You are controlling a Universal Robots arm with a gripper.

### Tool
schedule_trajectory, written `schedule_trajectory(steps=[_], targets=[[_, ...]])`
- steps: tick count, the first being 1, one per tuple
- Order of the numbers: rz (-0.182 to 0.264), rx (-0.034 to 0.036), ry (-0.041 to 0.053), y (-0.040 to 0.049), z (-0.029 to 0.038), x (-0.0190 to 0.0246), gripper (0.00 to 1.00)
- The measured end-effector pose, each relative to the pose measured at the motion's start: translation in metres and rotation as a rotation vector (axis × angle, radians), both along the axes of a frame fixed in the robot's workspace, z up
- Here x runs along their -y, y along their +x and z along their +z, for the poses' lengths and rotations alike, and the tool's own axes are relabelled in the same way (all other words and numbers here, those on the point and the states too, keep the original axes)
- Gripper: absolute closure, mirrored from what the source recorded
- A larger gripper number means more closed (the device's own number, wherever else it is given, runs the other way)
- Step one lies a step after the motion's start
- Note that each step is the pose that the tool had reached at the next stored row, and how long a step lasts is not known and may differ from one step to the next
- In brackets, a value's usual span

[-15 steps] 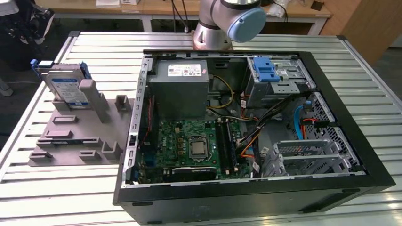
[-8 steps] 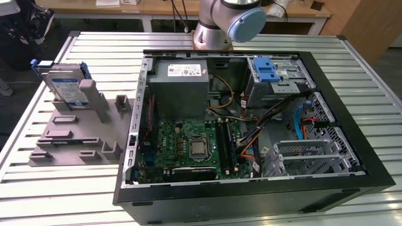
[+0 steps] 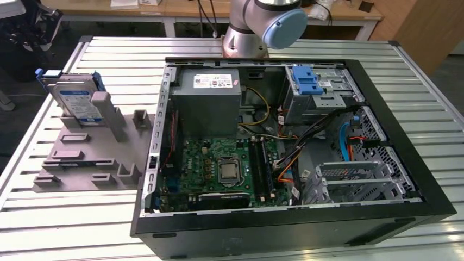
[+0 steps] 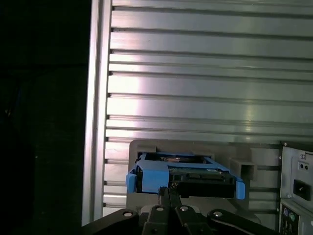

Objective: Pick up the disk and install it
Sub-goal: 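Pick up the disk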

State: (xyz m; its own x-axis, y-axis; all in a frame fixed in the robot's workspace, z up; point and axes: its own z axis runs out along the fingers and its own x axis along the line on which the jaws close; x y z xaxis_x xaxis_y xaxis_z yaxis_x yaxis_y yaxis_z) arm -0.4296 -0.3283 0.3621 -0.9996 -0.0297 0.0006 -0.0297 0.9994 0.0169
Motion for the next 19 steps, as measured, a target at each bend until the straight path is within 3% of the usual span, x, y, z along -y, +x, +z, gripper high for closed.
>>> schedule_trajectory(steps=[19], targets=[[0.110,-0.0001,0.0000,-0.0001,0.0000,0.0000,0.88]])
